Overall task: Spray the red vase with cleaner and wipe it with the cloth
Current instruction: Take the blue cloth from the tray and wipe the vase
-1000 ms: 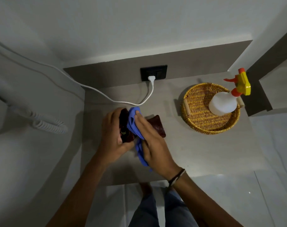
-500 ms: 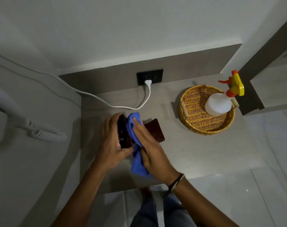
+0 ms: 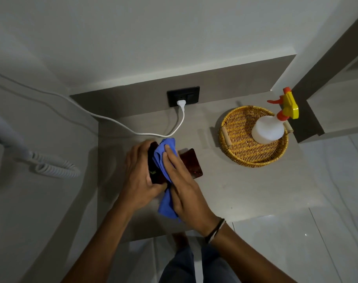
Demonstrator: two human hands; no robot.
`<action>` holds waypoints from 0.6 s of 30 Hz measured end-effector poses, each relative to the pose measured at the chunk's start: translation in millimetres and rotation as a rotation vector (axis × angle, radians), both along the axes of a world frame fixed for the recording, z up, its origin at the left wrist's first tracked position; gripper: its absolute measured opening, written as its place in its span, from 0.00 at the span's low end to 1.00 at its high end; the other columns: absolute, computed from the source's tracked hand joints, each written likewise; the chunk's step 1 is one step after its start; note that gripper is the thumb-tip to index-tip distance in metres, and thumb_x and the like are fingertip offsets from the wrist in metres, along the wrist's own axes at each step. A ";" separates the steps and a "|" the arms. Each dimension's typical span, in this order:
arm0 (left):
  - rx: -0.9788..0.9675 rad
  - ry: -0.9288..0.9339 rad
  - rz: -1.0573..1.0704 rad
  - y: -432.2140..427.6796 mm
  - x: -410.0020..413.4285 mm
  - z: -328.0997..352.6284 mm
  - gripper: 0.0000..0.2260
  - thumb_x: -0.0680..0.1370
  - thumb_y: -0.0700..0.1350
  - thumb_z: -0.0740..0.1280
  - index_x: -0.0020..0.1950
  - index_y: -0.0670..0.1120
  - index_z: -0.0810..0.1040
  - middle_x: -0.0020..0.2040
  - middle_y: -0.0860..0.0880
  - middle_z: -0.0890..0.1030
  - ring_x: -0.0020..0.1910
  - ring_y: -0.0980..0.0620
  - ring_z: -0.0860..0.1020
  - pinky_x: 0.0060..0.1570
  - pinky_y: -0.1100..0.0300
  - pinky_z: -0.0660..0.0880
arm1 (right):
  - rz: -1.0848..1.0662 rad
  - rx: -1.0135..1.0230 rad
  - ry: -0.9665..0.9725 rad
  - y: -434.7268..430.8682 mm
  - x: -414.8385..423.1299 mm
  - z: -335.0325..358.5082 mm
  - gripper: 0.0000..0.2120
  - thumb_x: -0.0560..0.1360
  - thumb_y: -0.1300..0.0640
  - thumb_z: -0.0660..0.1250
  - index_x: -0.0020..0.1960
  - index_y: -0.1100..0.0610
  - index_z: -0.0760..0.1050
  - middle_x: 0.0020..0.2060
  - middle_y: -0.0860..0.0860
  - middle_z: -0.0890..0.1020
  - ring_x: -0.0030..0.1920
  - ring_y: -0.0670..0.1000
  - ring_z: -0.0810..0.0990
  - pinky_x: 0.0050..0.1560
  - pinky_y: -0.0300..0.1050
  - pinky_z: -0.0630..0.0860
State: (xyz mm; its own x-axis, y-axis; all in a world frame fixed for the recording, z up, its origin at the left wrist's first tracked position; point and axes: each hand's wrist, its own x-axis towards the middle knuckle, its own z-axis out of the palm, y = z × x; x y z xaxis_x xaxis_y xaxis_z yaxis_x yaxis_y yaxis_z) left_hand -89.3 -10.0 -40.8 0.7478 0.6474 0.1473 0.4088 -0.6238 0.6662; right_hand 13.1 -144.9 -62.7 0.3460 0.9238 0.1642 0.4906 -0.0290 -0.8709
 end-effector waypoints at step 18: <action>0.020 -0.033 -0.004 8.2 2.9 -1.6 0.38 0.60 0.55 0.72 0.69 0.45 0.71 0.60 0.60 0.66 0.57 0.46 0.72 0.56 0.38 0.74 | 0.162 -0.117 -0.083 -14.1 21.4 -24.7 0.45 0.78 0.77 0.63 0.87 0.57 0.45 0.88 0.54 0.45 0.89 0.55 0.45 0.89 0.52 0.49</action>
State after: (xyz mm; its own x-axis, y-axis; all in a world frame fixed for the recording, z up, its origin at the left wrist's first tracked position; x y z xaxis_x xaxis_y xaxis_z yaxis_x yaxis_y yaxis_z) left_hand -86.5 -1.8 -42.4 0.7448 0.6412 0.1847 0.3842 -0.6385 0.6669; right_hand 34.5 -159.0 -87.4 0.1813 0.9806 0.0741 0.5671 -0.0427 -0.8226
